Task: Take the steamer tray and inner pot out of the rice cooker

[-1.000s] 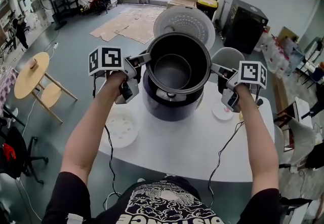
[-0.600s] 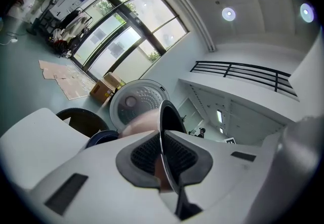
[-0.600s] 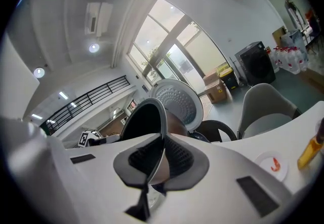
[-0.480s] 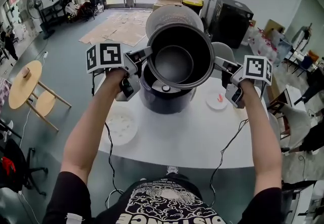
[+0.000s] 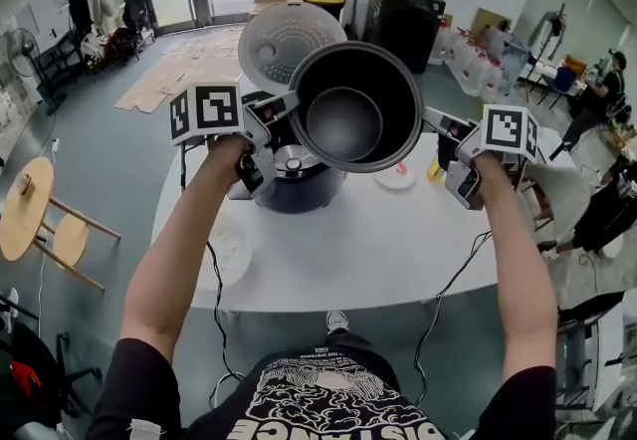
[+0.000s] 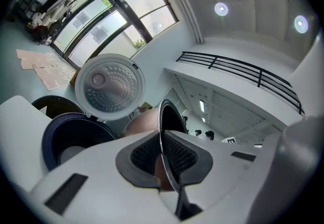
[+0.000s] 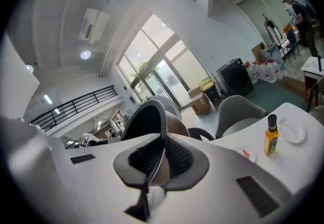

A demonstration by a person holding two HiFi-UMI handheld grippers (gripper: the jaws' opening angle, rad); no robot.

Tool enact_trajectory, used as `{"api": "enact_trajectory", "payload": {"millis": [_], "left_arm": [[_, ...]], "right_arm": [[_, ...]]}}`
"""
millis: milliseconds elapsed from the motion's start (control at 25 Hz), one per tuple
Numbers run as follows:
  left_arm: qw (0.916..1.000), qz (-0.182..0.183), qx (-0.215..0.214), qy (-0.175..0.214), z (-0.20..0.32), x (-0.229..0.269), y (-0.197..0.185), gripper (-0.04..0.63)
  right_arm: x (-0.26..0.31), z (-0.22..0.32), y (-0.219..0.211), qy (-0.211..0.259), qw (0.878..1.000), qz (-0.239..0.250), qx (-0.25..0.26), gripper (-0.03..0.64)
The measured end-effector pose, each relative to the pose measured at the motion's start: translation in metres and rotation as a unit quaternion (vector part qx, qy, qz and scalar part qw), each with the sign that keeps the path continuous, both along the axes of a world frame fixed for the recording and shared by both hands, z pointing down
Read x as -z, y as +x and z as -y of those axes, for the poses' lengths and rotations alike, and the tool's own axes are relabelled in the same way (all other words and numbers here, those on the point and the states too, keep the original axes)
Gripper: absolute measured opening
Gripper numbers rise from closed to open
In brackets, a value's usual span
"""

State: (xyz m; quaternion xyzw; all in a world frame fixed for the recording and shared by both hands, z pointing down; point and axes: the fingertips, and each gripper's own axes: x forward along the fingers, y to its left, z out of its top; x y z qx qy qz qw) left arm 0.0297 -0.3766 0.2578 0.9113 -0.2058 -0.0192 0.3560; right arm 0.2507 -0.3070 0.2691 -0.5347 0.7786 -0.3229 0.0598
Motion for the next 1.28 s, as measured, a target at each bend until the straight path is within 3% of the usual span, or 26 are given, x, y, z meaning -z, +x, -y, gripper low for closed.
{"api": "enact_trajectory", "payload": {"millis": [200,440,800,1080,1280], "left_arm": [[0.999,0.005,-0.045,-0.006,-0.035,-0.022,0.065,0.035],[0.9958,0.017,-0.085,-0.028,-0.08,-0.083,0.123,0.035],[0.9873,0.07,-0.11,-0.091,-0.068,-0.118,0.135,0.038],[0.9738,0.125,-0.128,-0.14,-0.104,-0.208,0.143,0.041],[0.9653,0.159,-0.132,-0.16,-0.114,-0.245,0.146,0.043]], "right_arm": [[-0.021,-0.056,0.054,-0.006,0.999,0.029,-0.045,0.037],[-0.08,-0.115,0.107,-0.026,0.995,0.027,-0.088,0.037],[-0.104,-0.117,0.111,-0.089,0.985,0.05,-0.136,0.037],[-0.187,-0.159,0.113,-0.129,0.974,0.094,-0.162,0.037],[-0.225,-0.17,0.115,-0.152,0.967,0.111,-0.17,0.037]]}}
